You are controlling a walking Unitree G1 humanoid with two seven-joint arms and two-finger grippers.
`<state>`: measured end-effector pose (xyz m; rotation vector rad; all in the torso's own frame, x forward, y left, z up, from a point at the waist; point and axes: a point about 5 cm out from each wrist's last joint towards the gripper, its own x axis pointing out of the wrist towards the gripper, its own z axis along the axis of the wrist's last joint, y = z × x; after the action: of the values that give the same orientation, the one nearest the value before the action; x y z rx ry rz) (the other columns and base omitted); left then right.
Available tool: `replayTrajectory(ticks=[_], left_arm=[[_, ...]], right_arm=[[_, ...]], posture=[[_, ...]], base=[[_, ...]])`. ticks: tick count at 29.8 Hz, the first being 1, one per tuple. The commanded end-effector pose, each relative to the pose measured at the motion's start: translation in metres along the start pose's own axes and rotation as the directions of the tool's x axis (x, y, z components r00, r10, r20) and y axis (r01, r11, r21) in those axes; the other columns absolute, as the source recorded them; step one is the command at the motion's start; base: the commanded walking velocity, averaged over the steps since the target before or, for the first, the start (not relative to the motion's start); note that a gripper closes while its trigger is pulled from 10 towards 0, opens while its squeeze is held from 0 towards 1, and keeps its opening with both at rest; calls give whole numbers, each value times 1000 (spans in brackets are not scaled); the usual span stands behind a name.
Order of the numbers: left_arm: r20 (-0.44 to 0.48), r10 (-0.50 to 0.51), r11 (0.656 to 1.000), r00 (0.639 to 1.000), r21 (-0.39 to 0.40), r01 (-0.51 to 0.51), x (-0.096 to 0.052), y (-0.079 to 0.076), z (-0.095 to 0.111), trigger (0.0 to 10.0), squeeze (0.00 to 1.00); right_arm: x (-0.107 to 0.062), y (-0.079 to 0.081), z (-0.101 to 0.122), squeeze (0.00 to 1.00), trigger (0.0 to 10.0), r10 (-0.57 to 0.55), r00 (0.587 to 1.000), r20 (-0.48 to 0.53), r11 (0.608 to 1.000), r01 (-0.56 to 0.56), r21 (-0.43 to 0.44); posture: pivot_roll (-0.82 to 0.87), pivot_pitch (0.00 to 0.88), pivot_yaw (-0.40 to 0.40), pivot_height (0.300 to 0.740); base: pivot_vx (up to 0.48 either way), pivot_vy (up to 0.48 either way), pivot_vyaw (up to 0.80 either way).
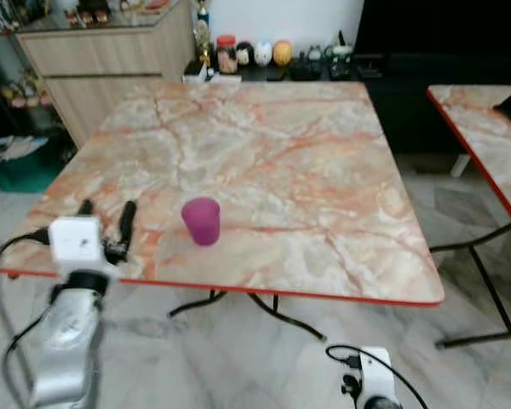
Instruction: Setting the table
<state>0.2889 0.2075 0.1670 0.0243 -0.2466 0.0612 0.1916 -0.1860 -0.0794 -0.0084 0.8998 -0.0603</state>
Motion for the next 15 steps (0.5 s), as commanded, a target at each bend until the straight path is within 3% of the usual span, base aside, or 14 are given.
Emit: replayTrajectory(ticks=[1, 2, 3, 6, 7, 10, 15], left_arm=[[-31, 19, 1000, 999, -12, -20, 2, 2, -3, 10000, 0], [-65, -57, 998, 996, -17, 56, 17, -16, -2, 10000, 0], [-65, -57, 998, 996, -17, 56, 17, -16, -2, 10000, 0], [-116, -138, 990, 984, -47, 133, 31, -38, -7, 10000, 0], [-147, -152, 986, 977, -93, 140, 37, -46, -10, 10000, 1000], [-201, -183, 980, 962, -118, 162, 44, -56, -13, 10000, 1000], [-264, -166, 981, 950, -138, 133, 55, -58, -16, 10000, 1000]], right_arm=[[0, 0, -2, 0, 10000, -5, 1000, -6, 1000, 6, 10], [0, 0, -2, 0, 10000, -7, 1000, -8, 1000, 7, 7], [0, 0, -2, 0, 10000, -7, 1000, -8, 1000, 7, 7], [0, 0, -2, 0, 10000, -6, 1000, -8, 1000, 6, -3], [0, 0, -2, 0, 10000, -7, 1000, -6, 1000, 7, 0], [0, 1, -2, 0, 10000, -8, 1000, -4, 1000, 8, 3], [-1, 1, -3, 0, 10000, -8, 1000, -5, 1000, 8, 2]], posture=[[-1, 0, 41, 740], [0, 0, 40, 740], [0, 0, 40, 740], [-10, 0, 44, 740], [-14, 0, 46, 740], [-16, 0, 50, 740], [-15, 0, 48, 740]], base=[[0, 0, 0], [0, 0, 0], [0, 0, 0], [0, 0, 0], [0, 0, 0], [0, 0, 0], [0, 0, 0]])
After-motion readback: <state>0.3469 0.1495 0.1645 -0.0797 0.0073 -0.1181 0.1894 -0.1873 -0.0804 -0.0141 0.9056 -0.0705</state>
